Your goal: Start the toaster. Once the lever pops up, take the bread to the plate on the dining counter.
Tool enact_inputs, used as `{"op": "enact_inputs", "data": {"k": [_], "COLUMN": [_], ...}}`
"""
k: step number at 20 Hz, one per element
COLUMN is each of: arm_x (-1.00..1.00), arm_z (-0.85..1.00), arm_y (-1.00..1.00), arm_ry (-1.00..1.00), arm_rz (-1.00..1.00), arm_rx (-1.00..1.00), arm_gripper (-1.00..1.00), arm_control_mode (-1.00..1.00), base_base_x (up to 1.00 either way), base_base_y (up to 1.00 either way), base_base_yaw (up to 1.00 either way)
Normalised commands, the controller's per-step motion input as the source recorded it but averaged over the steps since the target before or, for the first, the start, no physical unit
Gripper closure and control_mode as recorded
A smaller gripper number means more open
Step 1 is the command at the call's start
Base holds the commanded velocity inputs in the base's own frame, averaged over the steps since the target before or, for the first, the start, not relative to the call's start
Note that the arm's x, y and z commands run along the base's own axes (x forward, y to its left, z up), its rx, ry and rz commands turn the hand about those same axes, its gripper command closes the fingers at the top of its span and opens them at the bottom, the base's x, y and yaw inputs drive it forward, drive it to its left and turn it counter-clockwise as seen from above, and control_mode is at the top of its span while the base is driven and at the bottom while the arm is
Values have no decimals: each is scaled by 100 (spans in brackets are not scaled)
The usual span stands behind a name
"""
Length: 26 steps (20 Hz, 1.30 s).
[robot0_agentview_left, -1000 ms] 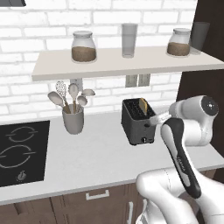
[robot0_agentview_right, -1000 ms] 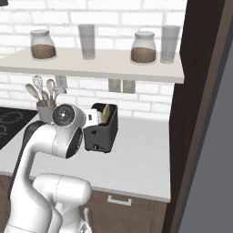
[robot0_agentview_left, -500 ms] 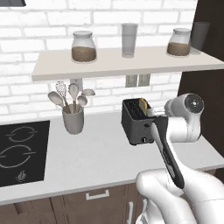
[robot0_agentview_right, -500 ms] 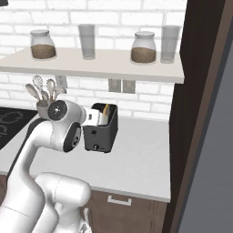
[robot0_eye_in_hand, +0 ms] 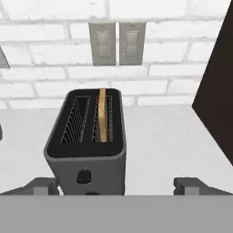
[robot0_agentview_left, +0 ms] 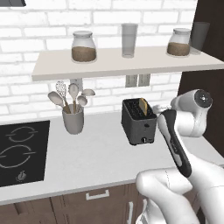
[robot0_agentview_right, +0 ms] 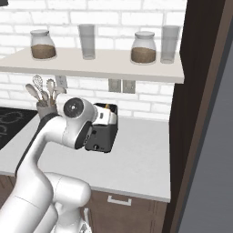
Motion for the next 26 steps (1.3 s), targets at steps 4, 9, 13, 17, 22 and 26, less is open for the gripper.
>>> {"op": "enact_inputs", "data": {"k": [4, 9, 13, 17, 22, 26], "arm_x": [29, 29, 36, 34, 32, 32], "arm_z": [-7, -10, -15, -17, -22, -23], "arm_y": [2, 17, 31, 16, 0, 0], "arm_ry": [2, 11, 12, 6, 0, 0], "arm_rz": [11, 7, 1, 0, 0, 0], "arm_rx": [0, 0, 0, 0, 0, 0], "arm_gripper": [-100, -100, -100, -100, -100, -100], "arm_control_mode": [-100, -100, -100, -100, -100, -100], "base_base_x": [0, 0, 0, 0, 0, 0], "base_base_y": [0, 0, 0, 0, 0, 0], "base_base_yaw": [0, 0, 0, 0, 0, 0]}}
